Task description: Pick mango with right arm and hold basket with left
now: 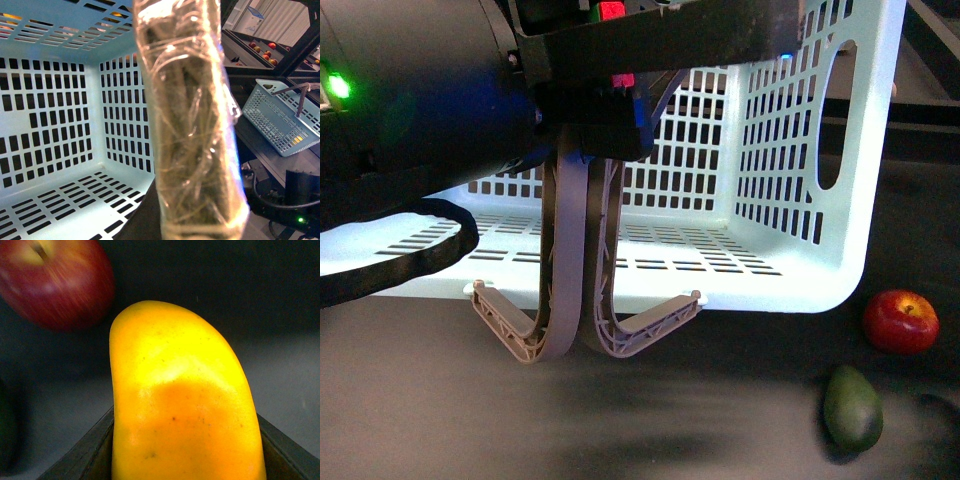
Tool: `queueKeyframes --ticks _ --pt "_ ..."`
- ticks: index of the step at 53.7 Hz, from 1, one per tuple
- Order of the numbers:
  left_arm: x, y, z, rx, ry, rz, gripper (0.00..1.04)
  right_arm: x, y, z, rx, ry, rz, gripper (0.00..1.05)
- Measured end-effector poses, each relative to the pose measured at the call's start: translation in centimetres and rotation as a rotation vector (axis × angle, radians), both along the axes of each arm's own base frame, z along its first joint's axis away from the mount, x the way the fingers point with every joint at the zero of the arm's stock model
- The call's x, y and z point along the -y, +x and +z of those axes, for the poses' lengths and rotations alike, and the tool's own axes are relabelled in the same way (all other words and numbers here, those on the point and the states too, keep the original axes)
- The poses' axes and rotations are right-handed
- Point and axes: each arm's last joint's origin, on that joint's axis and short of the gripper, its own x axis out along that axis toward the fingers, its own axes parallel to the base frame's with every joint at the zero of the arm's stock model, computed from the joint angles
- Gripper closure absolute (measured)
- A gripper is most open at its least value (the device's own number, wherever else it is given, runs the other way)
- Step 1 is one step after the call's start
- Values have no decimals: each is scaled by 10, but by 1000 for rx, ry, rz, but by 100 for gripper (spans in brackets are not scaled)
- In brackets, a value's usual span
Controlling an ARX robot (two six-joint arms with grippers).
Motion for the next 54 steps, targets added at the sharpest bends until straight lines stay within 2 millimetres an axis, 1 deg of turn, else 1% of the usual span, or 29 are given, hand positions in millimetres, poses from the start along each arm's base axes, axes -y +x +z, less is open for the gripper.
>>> queueKeyframes --ticks 4,5,8,9,12,13,15,19,22,23,25,27,29,30,31,36,39,40,43,47,54 --pt "0 0 0 0 0 -1 97 -2 2 18 40 13 12 45" --pt "0 0 0 0 0 -1 97 -3 3 25 56 19 18 45" --pt "0 0 0 0 0 0 97 -6 3 36 76 28 28 45" --pt "0 0 0 0 0 0 97 -8 3 44 91 39 38 45" --pt "0 0 0 0 0 -1 97 -11 3 55 114 56 52 45" --pt "0 0 0 0 0 -1 97 -14 2 63 126 68 64 45" --pt "0 0 0 0 0 -1 97 -17 1 70 137 83 76 45" --pt "0 0 0 0 0 -1 97 -27 -2 93 171 146 120 45" --pt "0 0 0 0 0 -1 97 -32 -3 105 191 179 143 45" --pt "0 0 0 0 0 -1 97 -35 -3 113 204 193 159 45" --pt "0 0 0 0 0 -1 97 -39 -3 121 220 215 177 45" --pt "0 0 0 0 0 0 97 -45 -2 139 255 255 208 45" --pt "0 0 0 0 0 -1 97 -49 -2 148 274 266 229 45" --pt "0 0 0 0 0 -1 97 -53 -2 156 293 283 244 45" --pt "0 0 0 0 0 -1 97 -55 -2 161 304 285 255 45" --pt "0 0 0 0 0 0 97 -79 -3 202 398 320 332 45" --pt "0 0 0 0 0 -1 97 -96 -5 222 451 334 384 45" --pt "0 0 0 1 1 -1 97 -104 -5 232 475 343 410 45" --pt "0 0 0 0 1 -1 97 -122 -4 247 514 350 455 45" --pt "0 0 0 0 0 -1 97 -140 1 257 537 356 488 45" --pt "0 0 0 1 1 -1 97 -165 10 261 527 355 518 46"
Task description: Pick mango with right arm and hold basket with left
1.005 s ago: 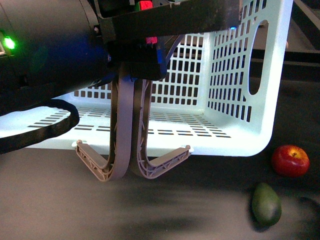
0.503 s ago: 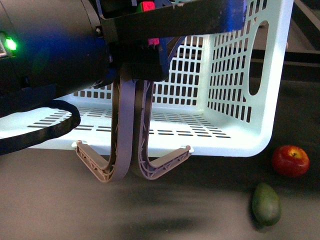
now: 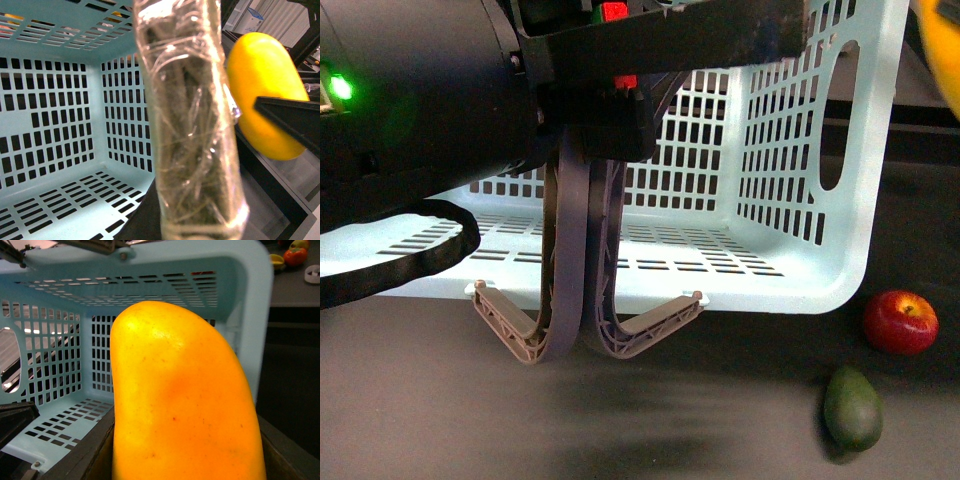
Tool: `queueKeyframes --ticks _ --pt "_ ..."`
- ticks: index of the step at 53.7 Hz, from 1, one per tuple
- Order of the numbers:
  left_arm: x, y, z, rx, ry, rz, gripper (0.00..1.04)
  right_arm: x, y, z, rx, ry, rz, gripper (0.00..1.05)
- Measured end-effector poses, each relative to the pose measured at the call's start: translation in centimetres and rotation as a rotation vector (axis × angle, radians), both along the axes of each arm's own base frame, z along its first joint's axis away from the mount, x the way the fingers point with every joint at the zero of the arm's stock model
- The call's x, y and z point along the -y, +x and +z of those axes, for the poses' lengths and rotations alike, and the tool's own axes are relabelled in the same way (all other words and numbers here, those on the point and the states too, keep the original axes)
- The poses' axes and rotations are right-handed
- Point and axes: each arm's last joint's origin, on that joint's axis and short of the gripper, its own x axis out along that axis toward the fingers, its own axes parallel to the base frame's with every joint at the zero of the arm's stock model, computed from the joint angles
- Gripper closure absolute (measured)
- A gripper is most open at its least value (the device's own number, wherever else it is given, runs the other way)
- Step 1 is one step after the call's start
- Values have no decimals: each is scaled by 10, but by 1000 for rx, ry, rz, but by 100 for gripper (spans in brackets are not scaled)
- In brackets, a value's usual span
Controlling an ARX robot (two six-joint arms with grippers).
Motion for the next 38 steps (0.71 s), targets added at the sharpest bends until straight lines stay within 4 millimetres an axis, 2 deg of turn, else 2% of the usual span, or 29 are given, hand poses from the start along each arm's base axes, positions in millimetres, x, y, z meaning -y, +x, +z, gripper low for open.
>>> queueKeyframes --ticks 6,13,33,38 --pt "0 0 0 0 0 0 97 -28 14 -10 -39 -27 11 46" --pt "0 0 0 0 0 0 97 -51 34 -20 -64 -52 -9 46" --pt "0 0 0 1 1 3 97 -77 65 -31 -83 -48 -28 45" --pt "0 0 0 0 0 5 97 -79 68 -31 -77 -40 -29 32"
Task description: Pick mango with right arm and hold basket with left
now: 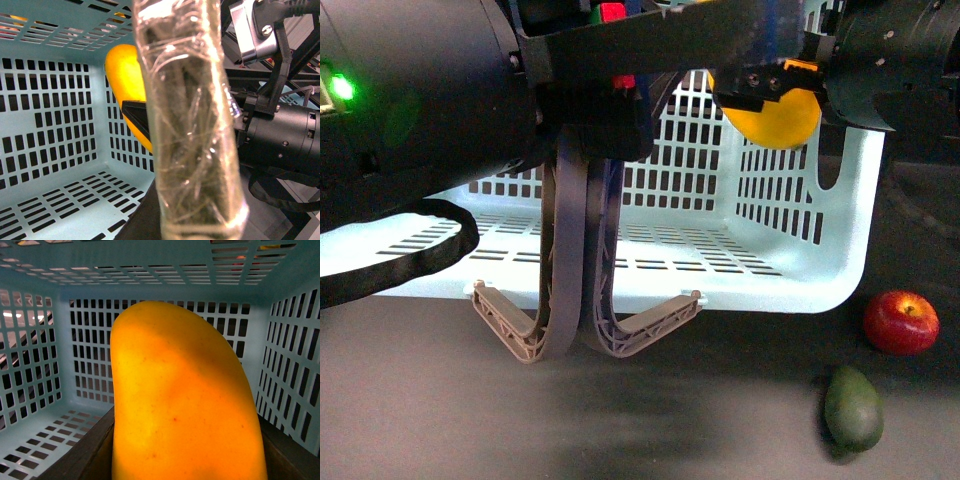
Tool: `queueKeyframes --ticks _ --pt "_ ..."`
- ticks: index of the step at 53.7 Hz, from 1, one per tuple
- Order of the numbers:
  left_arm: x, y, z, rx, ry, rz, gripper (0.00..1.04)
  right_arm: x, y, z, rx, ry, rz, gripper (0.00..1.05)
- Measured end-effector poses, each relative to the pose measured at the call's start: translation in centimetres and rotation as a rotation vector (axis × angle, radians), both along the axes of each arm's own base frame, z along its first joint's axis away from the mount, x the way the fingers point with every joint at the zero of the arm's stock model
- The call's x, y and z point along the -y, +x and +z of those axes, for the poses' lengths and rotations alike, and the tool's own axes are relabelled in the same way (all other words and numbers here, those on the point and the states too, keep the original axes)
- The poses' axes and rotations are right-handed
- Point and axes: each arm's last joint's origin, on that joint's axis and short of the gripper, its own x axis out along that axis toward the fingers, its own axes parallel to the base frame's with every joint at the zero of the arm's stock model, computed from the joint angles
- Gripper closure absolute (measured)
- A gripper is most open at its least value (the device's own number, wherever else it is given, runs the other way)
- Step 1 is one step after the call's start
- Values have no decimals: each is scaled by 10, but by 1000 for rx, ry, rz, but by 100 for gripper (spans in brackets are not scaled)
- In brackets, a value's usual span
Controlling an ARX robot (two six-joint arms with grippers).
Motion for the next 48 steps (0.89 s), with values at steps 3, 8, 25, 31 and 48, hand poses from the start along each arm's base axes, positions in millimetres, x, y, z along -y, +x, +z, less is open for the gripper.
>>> queueKeyframes --ticks 3,8,25,31,48 --pt "0 0 0 0 1 1 97 -1 1 2 14 12 -8 21" --pt "0 0 0 1 1 2 97 0 2 6 32 15 -31 10" --pt "-1 -1 -3 -14 5 1 97 22 -34 37 236 -105 -167 8" --pt "0 -1 -2 -11 8 -4 97 39 -56 46 272 -113 -193 8" --pt "0 -1 -2 -11 7 -7 97 109 -129 41 215 -94 -396 8"
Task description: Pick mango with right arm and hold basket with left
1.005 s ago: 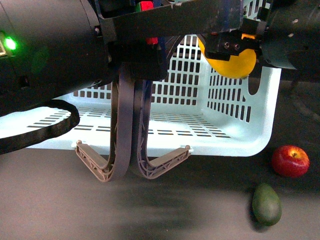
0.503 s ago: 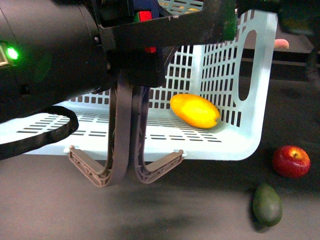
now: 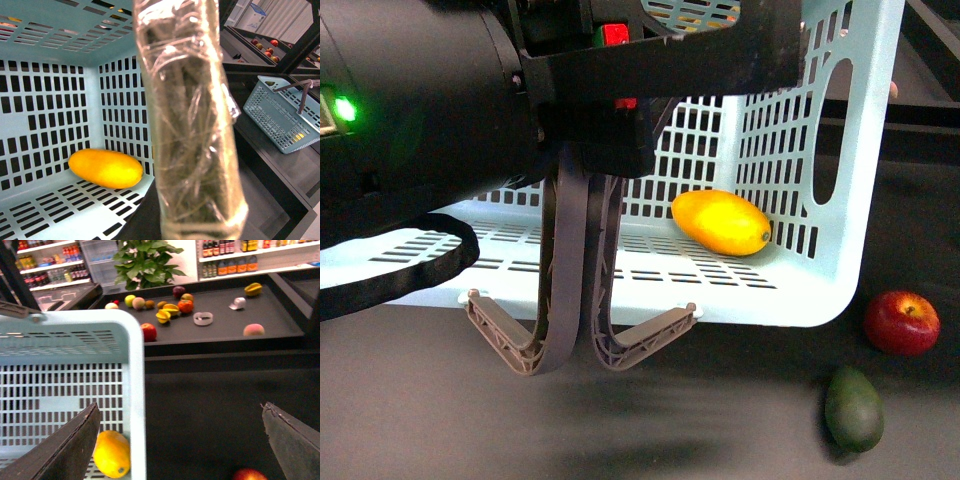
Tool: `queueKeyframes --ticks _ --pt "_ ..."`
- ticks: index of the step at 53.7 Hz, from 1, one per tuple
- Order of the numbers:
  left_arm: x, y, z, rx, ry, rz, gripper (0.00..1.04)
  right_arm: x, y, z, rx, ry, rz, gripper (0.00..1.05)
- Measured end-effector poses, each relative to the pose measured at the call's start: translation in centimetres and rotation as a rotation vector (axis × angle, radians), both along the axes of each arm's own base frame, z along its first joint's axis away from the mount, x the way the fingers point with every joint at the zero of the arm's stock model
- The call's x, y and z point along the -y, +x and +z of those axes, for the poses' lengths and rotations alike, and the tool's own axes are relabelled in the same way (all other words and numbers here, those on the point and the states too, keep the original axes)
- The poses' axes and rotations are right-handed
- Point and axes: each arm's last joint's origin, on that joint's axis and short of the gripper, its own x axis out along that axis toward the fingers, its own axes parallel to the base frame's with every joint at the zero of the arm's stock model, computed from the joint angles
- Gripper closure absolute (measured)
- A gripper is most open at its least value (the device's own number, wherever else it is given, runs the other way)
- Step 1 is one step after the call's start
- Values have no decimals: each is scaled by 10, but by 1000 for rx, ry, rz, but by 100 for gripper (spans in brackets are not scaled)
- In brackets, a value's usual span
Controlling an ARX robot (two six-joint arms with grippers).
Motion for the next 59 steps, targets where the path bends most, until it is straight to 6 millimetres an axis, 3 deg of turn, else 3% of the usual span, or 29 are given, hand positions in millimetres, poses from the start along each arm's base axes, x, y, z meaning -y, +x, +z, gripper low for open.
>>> queueKeyframes --ticks 12,30,36,44,57,59 --pt "0 0 0 0 0 1 97 28 -42 -17 -41 36 -170 8" --pt "0 0 0 0 -1 0 97 30 -45 -16 -25 39 -186 8" --pt "0 0 0 0 0 0 97 27 -47 -18 99 -54 -49 23" --pt "0 0 0 0 0 0 97 26 -51 -21 132 -130 -26 45" --pt "0 0 0 0 0 0 97 26 -59 -34 139 -162 -25 101" --pt "0 0 0 0 0 0 97 26 -60 -34 138 -166 -26 103"
